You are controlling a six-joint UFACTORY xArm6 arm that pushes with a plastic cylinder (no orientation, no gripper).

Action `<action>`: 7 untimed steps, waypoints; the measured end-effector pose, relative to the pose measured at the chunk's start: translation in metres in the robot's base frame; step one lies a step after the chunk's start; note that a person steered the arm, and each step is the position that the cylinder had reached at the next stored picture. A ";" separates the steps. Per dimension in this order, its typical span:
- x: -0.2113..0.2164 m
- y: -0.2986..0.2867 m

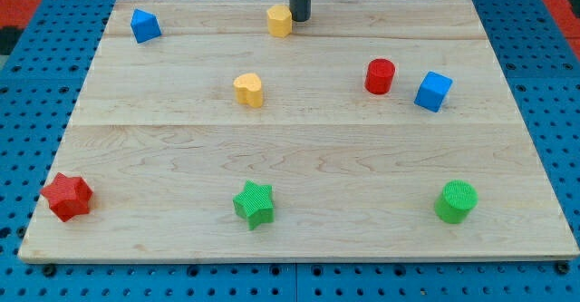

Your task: Move your arm above the blue cube

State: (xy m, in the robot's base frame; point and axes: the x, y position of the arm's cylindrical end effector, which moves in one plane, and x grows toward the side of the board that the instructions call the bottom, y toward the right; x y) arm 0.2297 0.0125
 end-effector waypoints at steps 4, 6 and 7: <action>-0.009 0.009; -0.007 0.103; 0.020 0.112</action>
State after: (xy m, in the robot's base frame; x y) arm 0.2494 0.1244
